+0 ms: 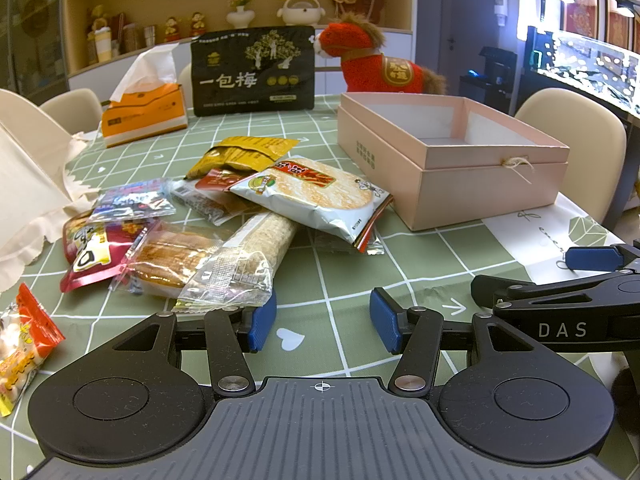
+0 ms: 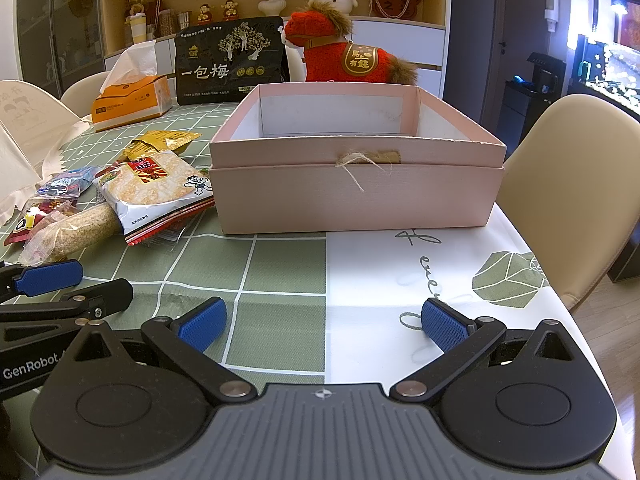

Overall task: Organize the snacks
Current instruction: 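Grasp the red-and-yellow bun snack bag with the left tool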

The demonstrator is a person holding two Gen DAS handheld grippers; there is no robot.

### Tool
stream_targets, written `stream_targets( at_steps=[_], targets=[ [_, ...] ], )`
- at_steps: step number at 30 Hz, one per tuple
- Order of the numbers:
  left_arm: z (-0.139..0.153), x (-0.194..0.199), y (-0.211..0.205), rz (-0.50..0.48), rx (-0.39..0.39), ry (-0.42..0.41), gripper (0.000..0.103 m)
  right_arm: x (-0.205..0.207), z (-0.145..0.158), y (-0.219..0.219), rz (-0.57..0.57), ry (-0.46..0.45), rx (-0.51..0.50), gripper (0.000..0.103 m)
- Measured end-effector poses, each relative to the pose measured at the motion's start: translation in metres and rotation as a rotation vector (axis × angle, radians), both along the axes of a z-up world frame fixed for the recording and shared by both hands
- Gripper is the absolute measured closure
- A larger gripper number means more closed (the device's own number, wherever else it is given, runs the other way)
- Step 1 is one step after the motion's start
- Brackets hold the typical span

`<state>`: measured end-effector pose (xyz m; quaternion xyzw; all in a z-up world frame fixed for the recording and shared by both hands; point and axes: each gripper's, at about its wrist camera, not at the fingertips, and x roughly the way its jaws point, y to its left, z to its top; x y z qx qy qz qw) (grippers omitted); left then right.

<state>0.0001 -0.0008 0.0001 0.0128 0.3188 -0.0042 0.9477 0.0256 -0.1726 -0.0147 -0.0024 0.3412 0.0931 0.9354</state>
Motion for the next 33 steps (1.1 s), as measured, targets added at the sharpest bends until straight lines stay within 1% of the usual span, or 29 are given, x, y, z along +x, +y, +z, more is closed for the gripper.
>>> stream_targets(
  at_steps=[3,4,5,6,7,9,10,11,12,14,15,17,19,20,21,22,23,25,26,27,30,31,32,33],
  targets=[
    [0.0,0.0,-0.001,0.002,0.009,0.0,0.043,0.0,-0.001,0.0,0.0,0.0,0.0,0.0],
    [0.0,0.0,-0.002,0.012,0.006,0.0,0.044,0.0,-0.001,0.0,0.0,0.0,0.0,0.0],
    [0.001,-0.003,-0.002,0.022,-0.002,0.0,0.047,-0.001,-0.001,0.0,0.001,0.0,0.001,0.0],
    [0.002,-0.007,-0.005,0.032,-0.007,0.007,0.047,0.0,-0.001,0.0,0.009,0.006,-0.002,0.0],
    [0.004,-0.014,-0.008,0.024,-0.015,0.026,0.047,0.002,0.001,-0.001,0.029,0.03,-0.007,0.0],
    [0.013,-0.026,-0.011,-0.023,-0.058,0.079,0.047,0.009,0.011,-0.007,0.093,0.13,-0.026,0.0],
    [0.021,-0.032,-0.012,-0.038,-0.083,0.098,0.047,0.01,0.015,-0.009,0.105,0.176,-0.037,0.0],
    [0.03,-0.041,-0.01,-0.042,-0.113,0.103,0.047,0.011,0.018,-0.01,0.129,0.207,-0.048,0.0],
    [0.04,-0.051,-0.007,-0.03,-0.137,0.092,0.047,0.01,0.025,-0.013,0.153,0.229,-0.055,0.0],
    [0.059,-0.065,0.008,0.029,-0.155,0.058,0.045,0.006,0.028,-0.017,0.182,0.246,-0.063,0.0],
    [0.066,-0.069,0.023,0.093,-0.154,0.049,0.045,0.006,0.029,-0.018,0.191,0.251,-0.064,0.0],
    [0.071,-0.067,0.059,0.253,-0.167,0.059,0.045,0.006,0.03,-0.019,0.187,0.257,-0.066,0.0],
    [0.068,-0.064,0.11,0.469,-0.219,0.089,0.049,0.003,0.03,-0.02,0.179,0.26,-0.067,0.0],
    [0.067,-0.062,0.131,0.54,-0.245,0.098,0.049,0.004,0.032,-0.018,0.184,0.269,-0.071,0.0],
    [0.066,-0.059,0.156,0.587,-0.268,0.096,0.049,0.004,0.033,-0.016,0.197,0.284,-0.072,0.0],
    [0.067,-0.055,0.174,0.595,-0.273,0.097,0.049,0.006,0.032,-0.013,0.212,0.302,-0.061,0.002],
    [0.066,-0.048,0.189,0.583,-0.27,0.105,0.049,0.005,0.036,-0.014,0.226,0.316,-0.036,0.007],
    [0.063,-0.033,0.215,0.533,-0.254,0.127,0.049,0.001,0.046,-0.011,0.267,0.304,0.019,0.008],
    [0.058,-0.028,0.224,0.501,-0.253,0.132,0.049,-0.002,0.052,-0.006,0.29,0.285,0.023,0.008],
    [0.055,-0.023,0.232,0.461,-0.267,0.14,0.049,-0.005,0.058,0.0,0.318,0.26,0.006,0.008],
    [0.046,-0.019,0.232,0.359,-0.288,0.187,0.049,-0.011,0.072,0.022,0.383,0.183,-0.061,0.008],
    [0.043,-0.02,0.226,0.316,-0.274,0.21,0.049,-0.011,0.075,0.027,0.398,0.172,-0.063,0.008],
    [0.042,-0.023,0.217,0.273,-0.244,0.233,0.049,-0.009,0.077,0.033,0.415,0.169,-0.058,0.008],
    [0.04,-0.026,0.207,0.225,-0.191,0.255,0.049,-0.005,0.078,0.039,0.427,0.175,-0.054,0.008]
  ],
)
